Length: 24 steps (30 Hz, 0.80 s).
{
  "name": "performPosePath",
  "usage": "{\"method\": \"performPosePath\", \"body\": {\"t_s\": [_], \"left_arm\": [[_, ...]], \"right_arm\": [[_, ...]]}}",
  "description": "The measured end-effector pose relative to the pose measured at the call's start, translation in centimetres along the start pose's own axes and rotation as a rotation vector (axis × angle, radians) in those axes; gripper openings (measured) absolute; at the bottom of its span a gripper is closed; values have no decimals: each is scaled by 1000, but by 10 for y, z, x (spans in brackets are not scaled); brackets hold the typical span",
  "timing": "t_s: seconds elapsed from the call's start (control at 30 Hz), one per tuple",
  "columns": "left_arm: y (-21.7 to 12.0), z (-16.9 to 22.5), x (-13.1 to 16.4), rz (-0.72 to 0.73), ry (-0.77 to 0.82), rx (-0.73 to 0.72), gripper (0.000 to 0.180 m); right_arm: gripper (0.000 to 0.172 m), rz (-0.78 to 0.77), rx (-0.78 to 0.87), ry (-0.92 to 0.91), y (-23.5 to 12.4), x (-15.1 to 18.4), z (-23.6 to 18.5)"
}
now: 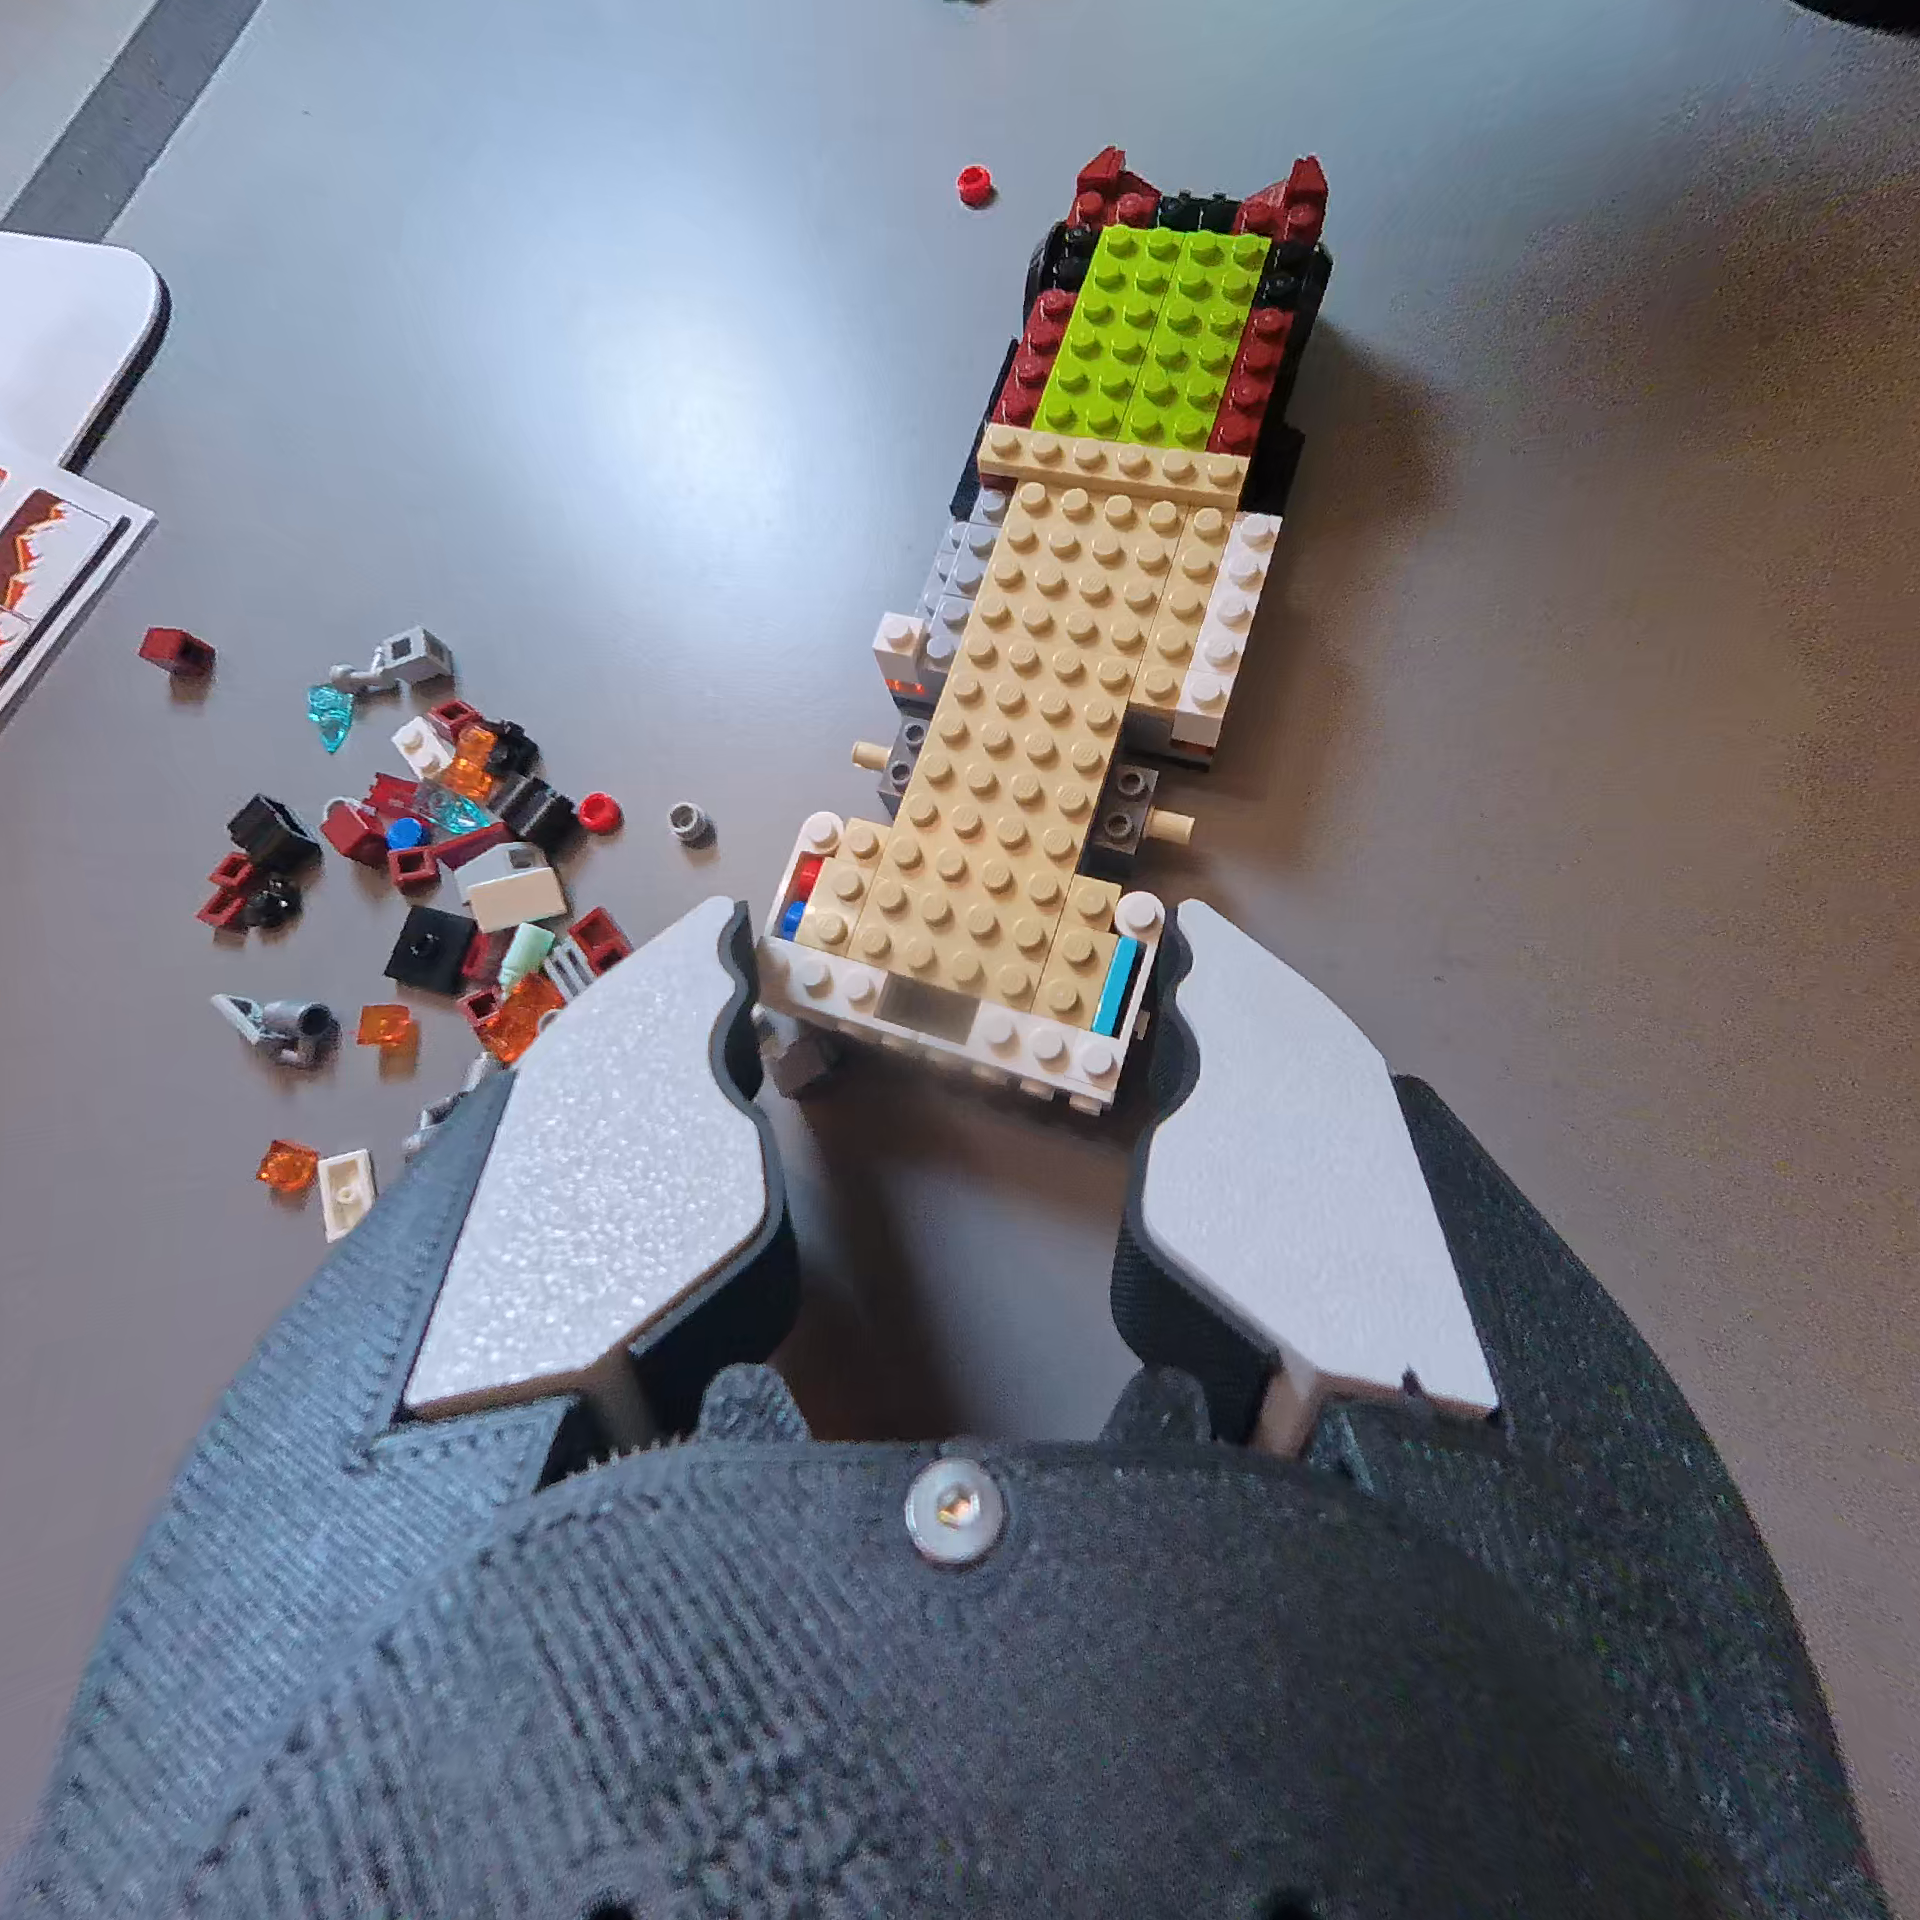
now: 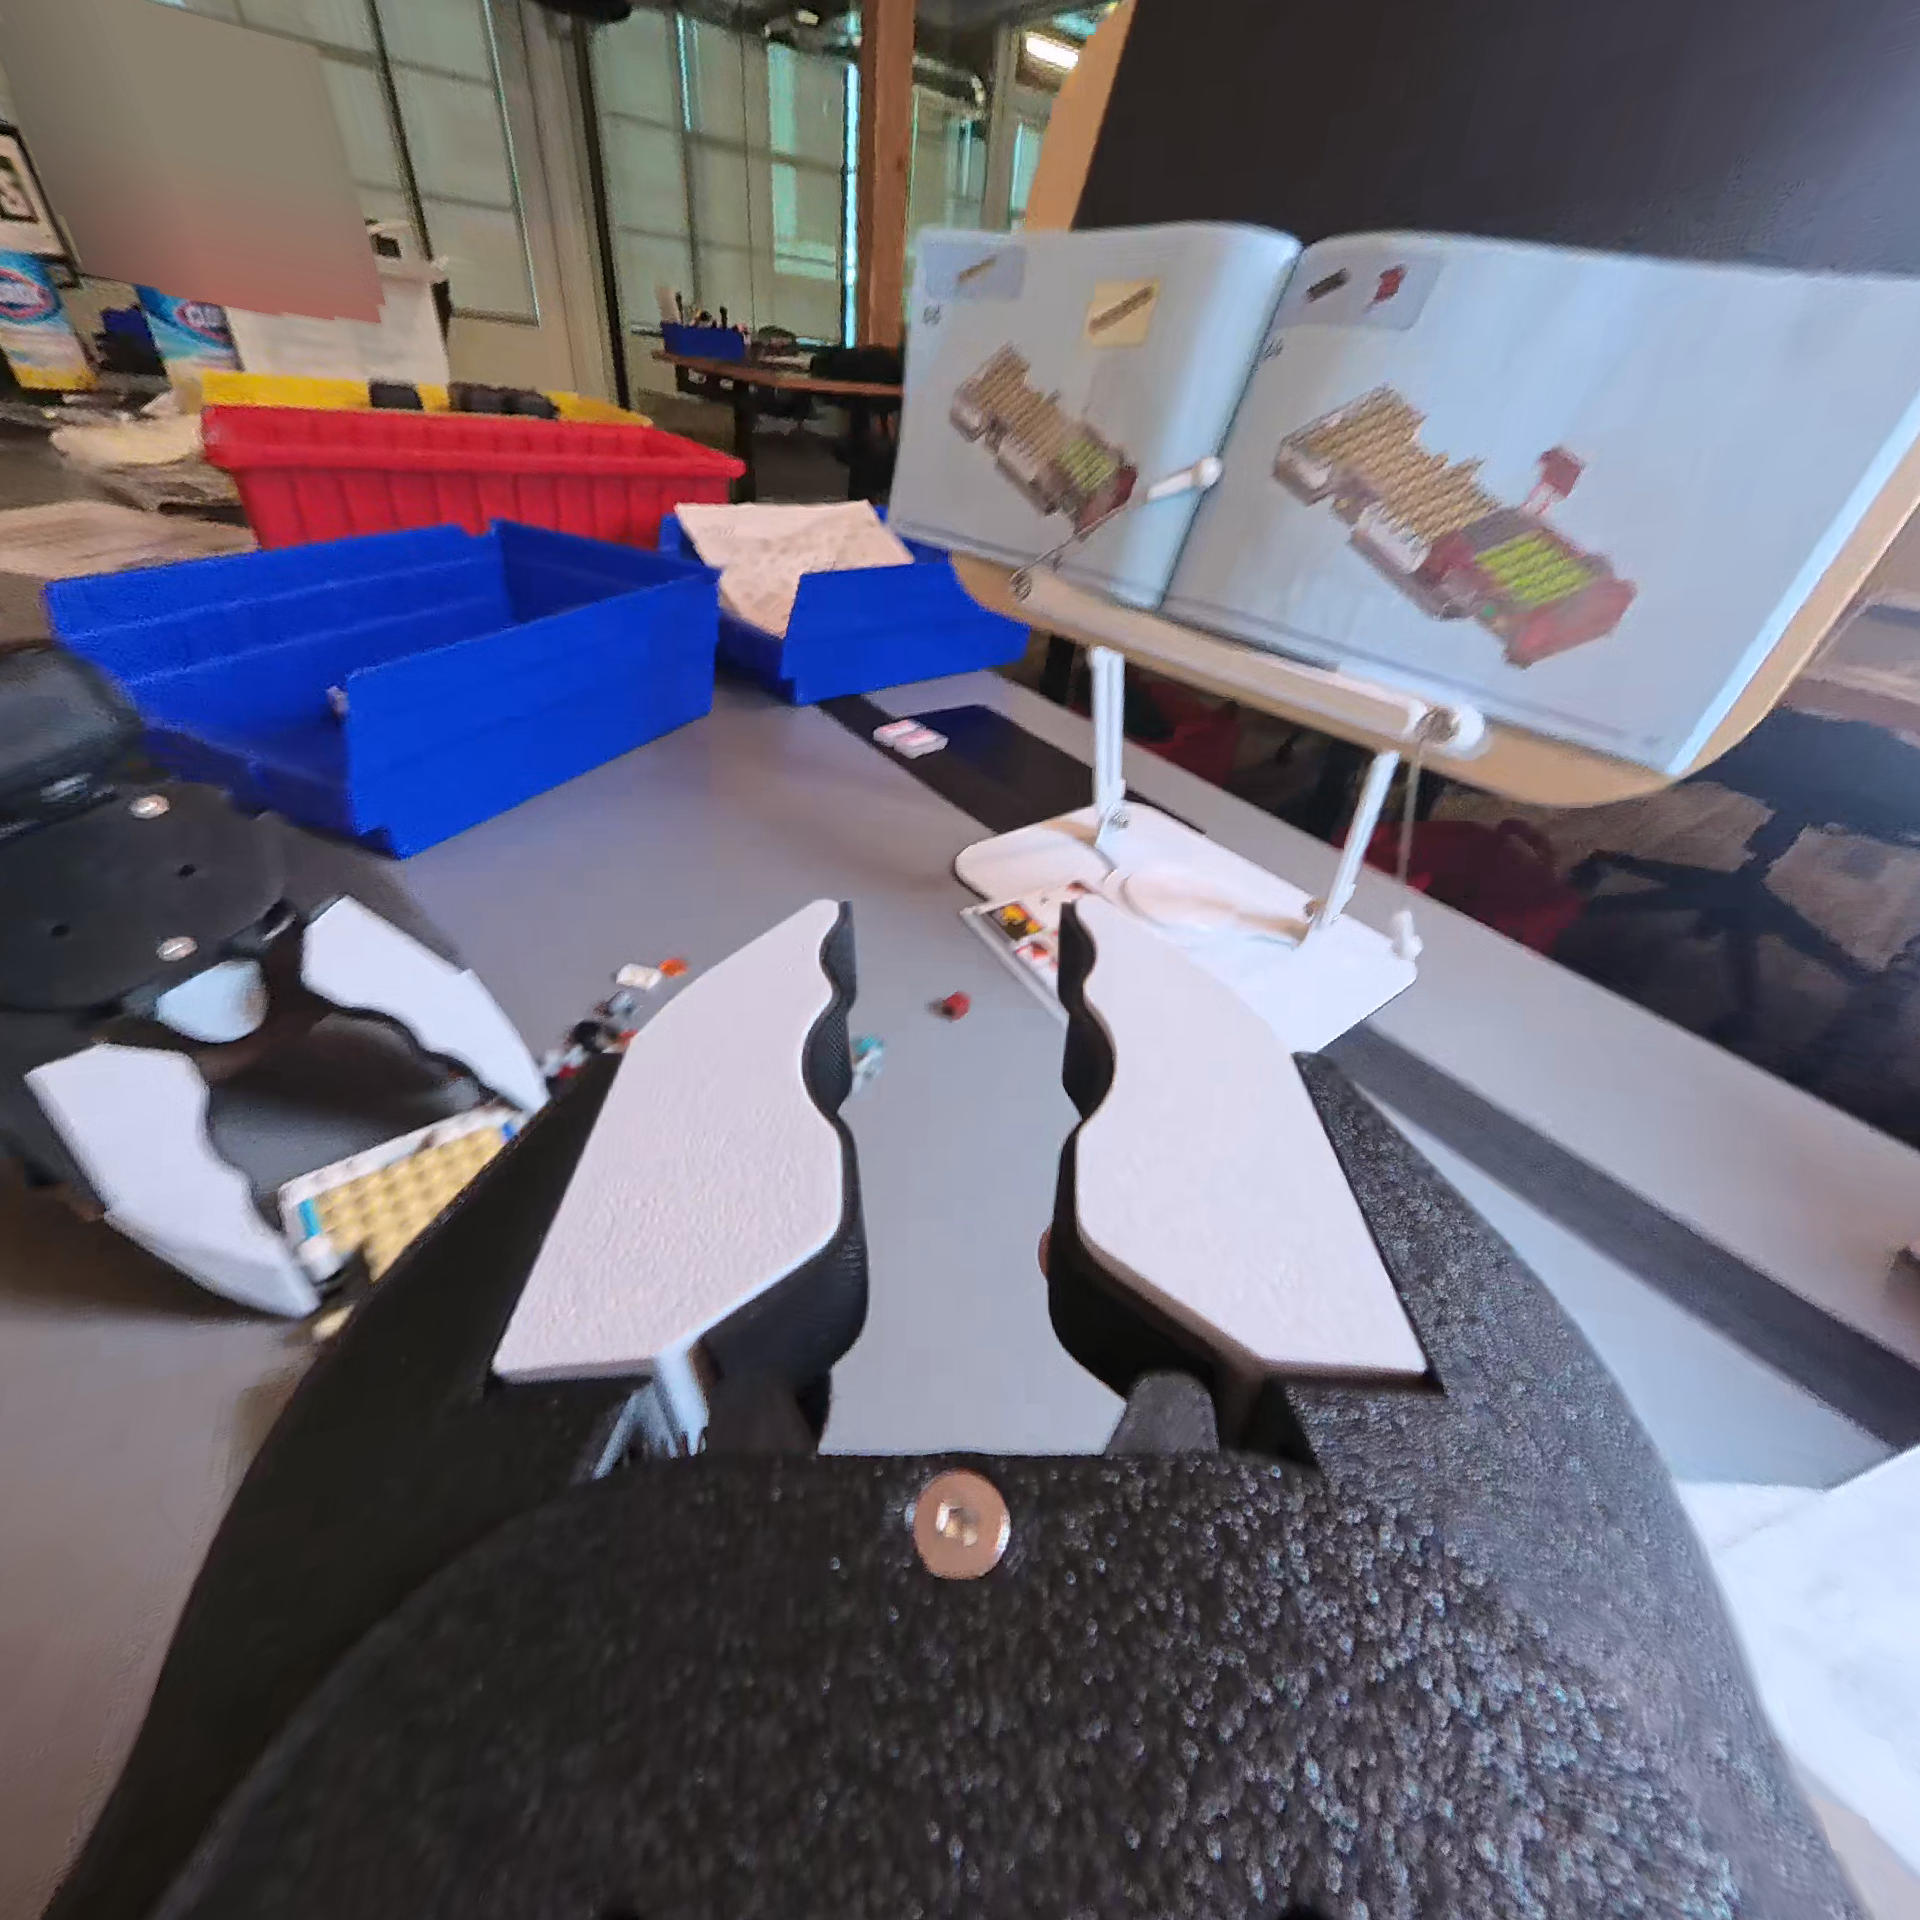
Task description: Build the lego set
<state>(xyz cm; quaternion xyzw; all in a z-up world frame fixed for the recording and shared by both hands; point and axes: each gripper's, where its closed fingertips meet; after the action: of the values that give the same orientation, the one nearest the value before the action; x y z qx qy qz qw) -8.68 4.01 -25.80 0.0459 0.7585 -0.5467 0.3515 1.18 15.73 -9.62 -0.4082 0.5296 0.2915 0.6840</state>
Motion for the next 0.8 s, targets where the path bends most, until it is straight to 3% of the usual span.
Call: {"method": "performPosePath", "body": {"t_s": [0.27, 0.43, 0.8], "left_arm": [[0, -1, 0, 34, 26, 21, 74], [0, -1, -1, 65, 36, 45, 73], [-1, -1, -3, 99, 25, 74, 73]], "right_arm": [[3, 120, 162, -117, 49, -75, 91], [0, 100, 198, -154, 92, -98, 132], [0, 141, 124, -190, 167, -140, 125]]}}
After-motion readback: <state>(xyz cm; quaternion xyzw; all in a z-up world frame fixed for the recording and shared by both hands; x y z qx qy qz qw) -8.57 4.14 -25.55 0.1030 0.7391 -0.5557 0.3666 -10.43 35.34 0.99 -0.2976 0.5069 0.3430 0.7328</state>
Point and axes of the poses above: each gripper's, where its closed fingertips meet, y out along the fingers, x out of its underside, z = x × y across the jaws, and after that the axes turned 11 degrees about -z, right-handed
